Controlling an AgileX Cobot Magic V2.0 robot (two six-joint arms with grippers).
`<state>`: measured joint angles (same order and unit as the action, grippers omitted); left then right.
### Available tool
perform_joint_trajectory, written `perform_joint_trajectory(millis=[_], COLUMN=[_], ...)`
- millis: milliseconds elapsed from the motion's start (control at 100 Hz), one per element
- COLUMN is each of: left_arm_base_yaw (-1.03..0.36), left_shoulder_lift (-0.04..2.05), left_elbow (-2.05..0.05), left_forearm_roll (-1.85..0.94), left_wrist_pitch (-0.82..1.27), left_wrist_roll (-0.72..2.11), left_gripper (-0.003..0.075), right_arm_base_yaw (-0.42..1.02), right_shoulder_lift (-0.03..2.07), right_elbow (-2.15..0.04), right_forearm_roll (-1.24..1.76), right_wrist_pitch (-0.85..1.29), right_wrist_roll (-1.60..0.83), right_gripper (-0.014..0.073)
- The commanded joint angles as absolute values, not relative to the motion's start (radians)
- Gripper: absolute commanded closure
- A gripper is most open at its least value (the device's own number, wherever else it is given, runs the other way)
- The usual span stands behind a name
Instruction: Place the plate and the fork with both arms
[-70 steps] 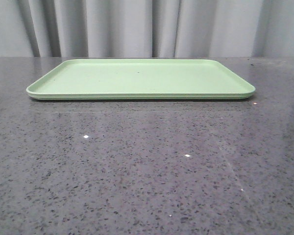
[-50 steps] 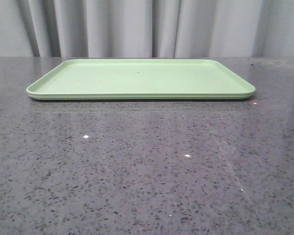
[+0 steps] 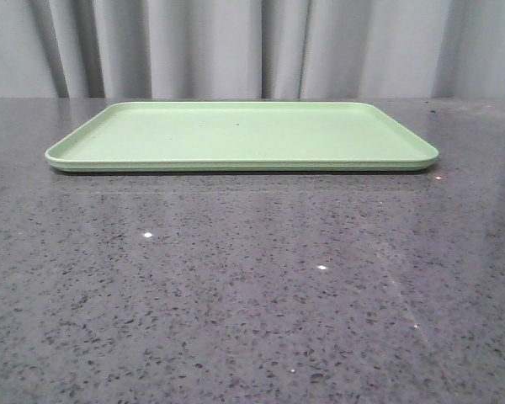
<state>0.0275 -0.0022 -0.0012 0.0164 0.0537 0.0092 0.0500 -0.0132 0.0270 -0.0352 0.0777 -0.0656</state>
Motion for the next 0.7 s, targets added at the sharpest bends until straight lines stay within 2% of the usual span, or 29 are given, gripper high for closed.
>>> perform_joint_trajectory(millis=[0, 320, 520, 690], left_arm_base_yaw=[0.020, 0.020, 0.020, 0.020], left_shoulder_lift=[-0.035, -0.035, -0.035, 0.003], left_elbow=[0.012, -0.009, -0.129, -0.302], left_forearm_roll=[0.010, 0.010, 0.010, 0.010], left_wrist_pitch=[-0.032, -0.083, 0.017, 0.265], left_wrist_roll=[0.000, 0.000, 0.000, 0.000], left_gripper=[0.0741, 0.0741, 0.0741, 0.0741], right_arm_base_yaw=[0.045, 0.045, 0.045, 0.045], right_shoulder_lift=[-0.032, -0.032, -0.019, 0.062], right_elbow=[0.021, 0.003, -0.133, -0.278], right_forearm_roll=[-0.039, -0.017, 0.016, 0.016], right_wrist_pitch=[-0.009, -0.239, -0.055, 0.130], right_wrist_roll=[-0.070, -0.070, -0.070, -0.070], right_gripper=[0.0713, 0.0713, 0.0713, 0.0713])
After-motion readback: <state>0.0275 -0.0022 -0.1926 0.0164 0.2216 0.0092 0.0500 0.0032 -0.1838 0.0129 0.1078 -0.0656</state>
